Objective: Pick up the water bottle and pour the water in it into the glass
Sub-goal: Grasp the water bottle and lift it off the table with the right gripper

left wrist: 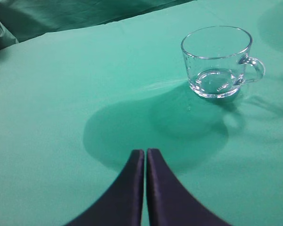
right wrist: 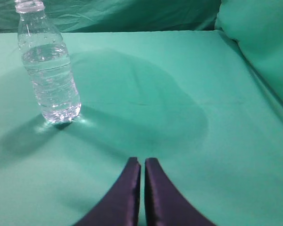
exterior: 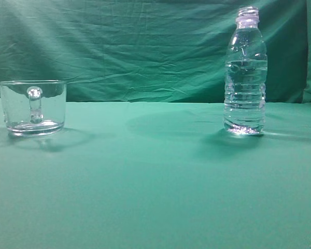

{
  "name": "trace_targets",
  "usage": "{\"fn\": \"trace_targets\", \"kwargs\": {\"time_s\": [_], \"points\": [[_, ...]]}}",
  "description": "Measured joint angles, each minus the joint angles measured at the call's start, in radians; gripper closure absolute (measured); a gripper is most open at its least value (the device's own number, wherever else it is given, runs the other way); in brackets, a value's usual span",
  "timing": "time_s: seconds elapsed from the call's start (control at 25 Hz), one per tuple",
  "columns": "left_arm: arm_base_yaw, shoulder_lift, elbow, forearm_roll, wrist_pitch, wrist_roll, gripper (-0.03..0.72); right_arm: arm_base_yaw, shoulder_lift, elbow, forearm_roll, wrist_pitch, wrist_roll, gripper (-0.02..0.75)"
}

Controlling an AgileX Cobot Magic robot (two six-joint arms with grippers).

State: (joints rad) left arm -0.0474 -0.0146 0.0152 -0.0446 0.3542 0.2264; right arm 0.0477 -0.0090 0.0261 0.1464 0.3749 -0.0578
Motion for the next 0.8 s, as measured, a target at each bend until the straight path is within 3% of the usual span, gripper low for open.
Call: {"fn": "trace_targets", "kwargs": {"time_s": [0.8], "points": [[0.0, 0.0, 0.0, 0.0, 0.0, 0.0, 0.688, 0.0, 0.0, 0.0, 0.0, 0.0, 0.0, 0.738]]}}
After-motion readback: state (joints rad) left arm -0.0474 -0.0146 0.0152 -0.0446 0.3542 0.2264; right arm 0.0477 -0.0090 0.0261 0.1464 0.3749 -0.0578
